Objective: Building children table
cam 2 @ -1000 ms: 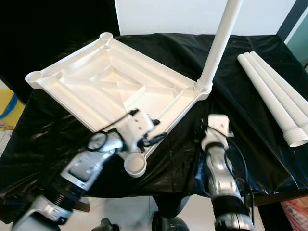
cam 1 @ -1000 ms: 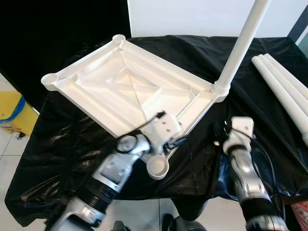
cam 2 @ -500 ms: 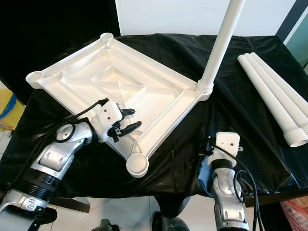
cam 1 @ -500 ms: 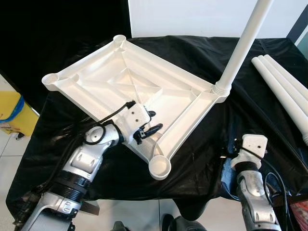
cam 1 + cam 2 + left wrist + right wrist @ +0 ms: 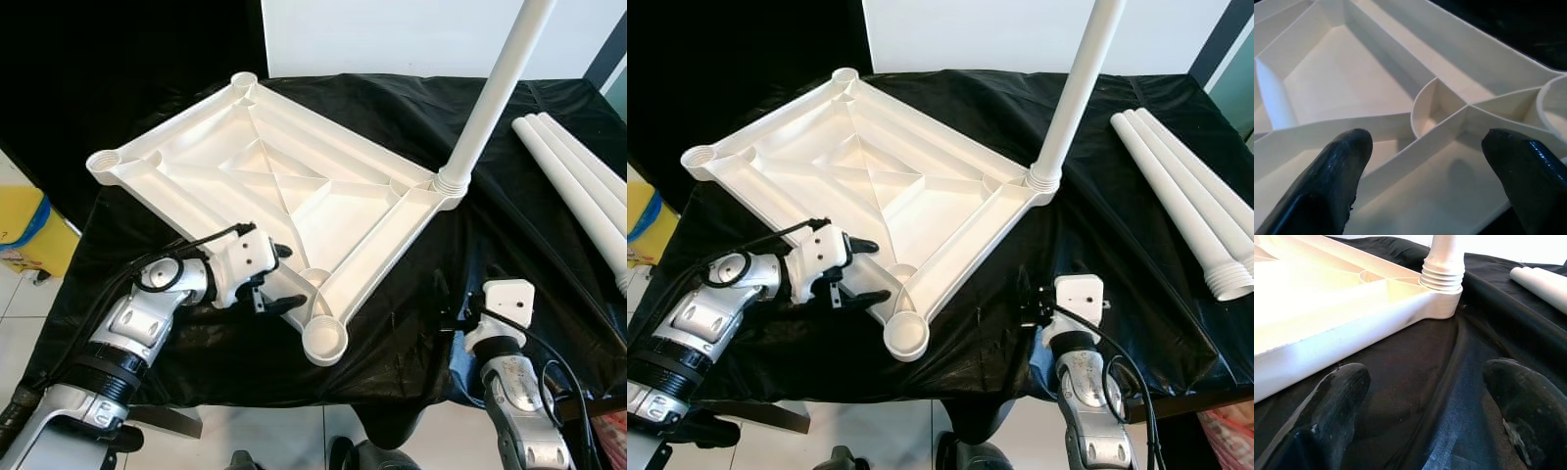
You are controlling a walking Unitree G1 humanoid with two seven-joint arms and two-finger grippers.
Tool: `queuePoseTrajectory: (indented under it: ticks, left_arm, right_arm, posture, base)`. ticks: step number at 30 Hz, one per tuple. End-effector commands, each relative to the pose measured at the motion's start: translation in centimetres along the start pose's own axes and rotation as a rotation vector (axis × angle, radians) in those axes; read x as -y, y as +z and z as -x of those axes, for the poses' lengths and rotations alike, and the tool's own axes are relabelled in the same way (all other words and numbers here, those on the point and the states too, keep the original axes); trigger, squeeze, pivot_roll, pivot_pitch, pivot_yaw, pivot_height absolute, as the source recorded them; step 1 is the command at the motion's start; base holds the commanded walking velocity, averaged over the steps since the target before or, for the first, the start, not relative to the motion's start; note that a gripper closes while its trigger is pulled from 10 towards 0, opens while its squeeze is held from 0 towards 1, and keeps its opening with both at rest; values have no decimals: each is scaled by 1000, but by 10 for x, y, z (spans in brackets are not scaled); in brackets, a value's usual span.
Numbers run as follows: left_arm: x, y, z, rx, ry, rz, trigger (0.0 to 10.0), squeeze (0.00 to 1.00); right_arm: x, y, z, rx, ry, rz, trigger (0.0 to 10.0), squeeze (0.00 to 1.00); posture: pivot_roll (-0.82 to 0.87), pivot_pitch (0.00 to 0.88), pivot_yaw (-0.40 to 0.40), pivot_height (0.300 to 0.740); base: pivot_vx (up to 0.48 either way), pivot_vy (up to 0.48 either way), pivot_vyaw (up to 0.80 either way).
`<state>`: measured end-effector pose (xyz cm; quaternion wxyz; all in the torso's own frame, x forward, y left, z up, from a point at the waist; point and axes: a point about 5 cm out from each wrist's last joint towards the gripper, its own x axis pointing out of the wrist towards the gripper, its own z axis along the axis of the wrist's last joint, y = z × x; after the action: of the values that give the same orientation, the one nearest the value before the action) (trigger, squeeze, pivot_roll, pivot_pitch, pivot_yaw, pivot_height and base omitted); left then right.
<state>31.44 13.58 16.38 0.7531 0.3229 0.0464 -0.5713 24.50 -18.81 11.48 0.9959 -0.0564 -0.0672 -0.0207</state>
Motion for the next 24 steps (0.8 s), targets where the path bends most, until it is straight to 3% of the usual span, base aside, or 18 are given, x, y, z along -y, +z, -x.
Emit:
queuePoseTrajectory:
  ticks: [1, 10, 15, 24]
  left_arm:
    - [-1, -13, -1, -98, -56, -16, 10000, 0]
    - [-23, -19, -13, -208, 40, -15, 10000, 0]
    - [-26, -23, -20, -296, -72, -18, 10000, 0]
    - [-31, -27, -23, -373, -130, -27, 10000, 0]
  right_arm:
    - [1, -1, 1, -14, 8, -7, 10000, 0]
    - [-3, 2, -2, -14, 27, -12, 10000, 0]
    - [-4, 3, -4, -10, 36, -9, 10000, 0]
    - [-3, 5, -6, -5, 32, -7, 10000, 0]
  posture:
    - [-53, 138, -51, 740]
    - [-56, 144, -47, 740]
    - [-66, 154, -32, 740]
    - [-81, 159, -19, 740]
  base:
    - [0, 0, 0]
    - [0, 0, 0]
    - [0, 0, 0]
    - [0, 0, 0]
